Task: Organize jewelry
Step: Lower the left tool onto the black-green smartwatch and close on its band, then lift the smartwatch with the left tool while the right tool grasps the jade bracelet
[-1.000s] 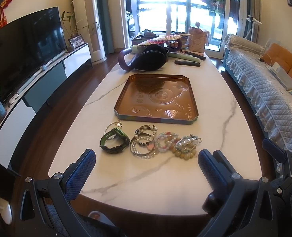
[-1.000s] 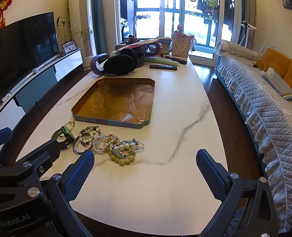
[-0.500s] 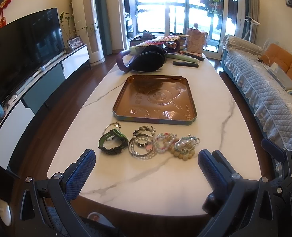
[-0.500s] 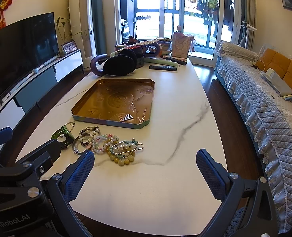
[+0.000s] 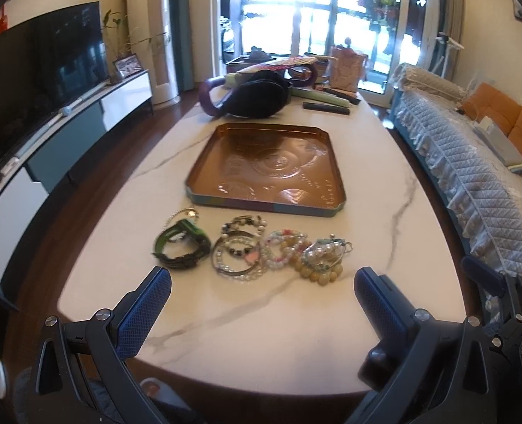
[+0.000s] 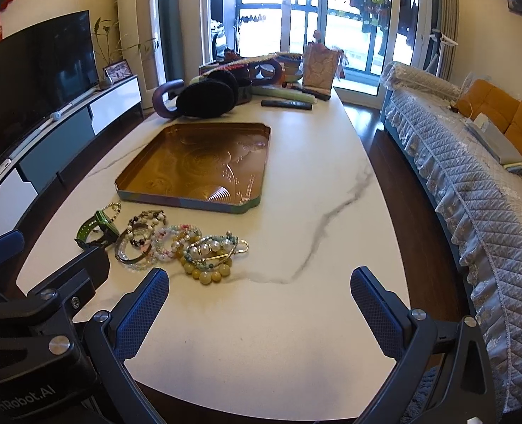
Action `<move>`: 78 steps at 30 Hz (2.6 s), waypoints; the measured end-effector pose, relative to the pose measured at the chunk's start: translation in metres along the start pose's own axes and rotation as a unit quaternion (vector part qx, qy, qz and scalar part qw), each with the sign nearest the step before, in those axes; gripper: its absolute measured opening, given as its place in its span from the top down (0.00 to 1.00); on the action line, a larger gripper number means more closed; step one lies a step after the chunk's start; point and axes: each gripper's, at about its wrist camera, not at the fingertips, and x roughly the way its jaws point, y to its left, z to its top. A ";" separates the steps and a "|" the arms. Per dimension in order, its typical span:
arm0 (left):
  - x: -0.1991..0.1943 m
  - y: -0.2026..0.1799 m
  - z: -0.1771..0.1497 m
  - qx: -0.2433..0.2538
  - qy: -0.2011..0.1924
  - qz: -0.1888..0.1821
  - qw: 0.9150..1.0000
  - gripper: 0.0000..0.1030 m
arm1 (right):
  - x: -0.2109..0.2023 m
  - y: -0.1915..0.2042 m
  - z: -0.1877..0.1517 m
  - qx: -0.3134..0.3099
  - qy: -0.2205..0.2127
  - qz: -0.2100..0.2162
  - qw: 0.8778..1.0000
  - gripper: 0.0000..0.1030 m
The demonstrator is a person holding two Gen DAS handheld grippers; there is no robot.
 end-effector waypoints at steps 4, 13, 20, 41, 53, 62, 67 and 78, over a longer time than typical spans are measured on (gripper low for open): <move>0.025 0.016 -0.004 -0.013 0.037 -0.050 0.998 0.00 | 0.019 0.006 -0.003 -0.026 0.025 0.028 0.999 0.01; 0.054 0.065 0.002 0.011 0.055 -0.009 0.998 0.00 | 0.046 -0.023 0.003 0.023 0.023 0.094 0.995 0.01; 0.079 0.081 0.020 0.085 0.053 -0.001 0.995 0.02 | 0.049 -0.006 0.038 -0.132 -0.055 0.110 0.984 0.01; 0.145 0.101 0.019 0.068 0.125 -0.011 0.990 0.38 | 0.131 -0.034 0.017 -0.047 0.092 0.216 0.971 0.05; 0.121 0.087 0.024 0.067 0.090 -0.032 0.993 0.43 | 0.114 -0.021 0.015 -0.081 0.066 0.242 0.965 0.87; 0.114 0.083 0.020 0.076 0.082 -0.027 0.993 0.43 | 0.121 -0.011 0.012 -0.106 0.077 0.235 0.963 0.89; 0.123 0.081 0.011 0.087 0.104 -0.011 0.991 0.42 | 0.120 -0.010 0.011 -0.109 0.075 0.230 0.964 0.89; 0.108 0.076 0.005 0.100 0.092 -0.038 0.990 0.50 | 0.090 -0.019 0.019 -0.098 0.021 0.241 0.965 1.00</move>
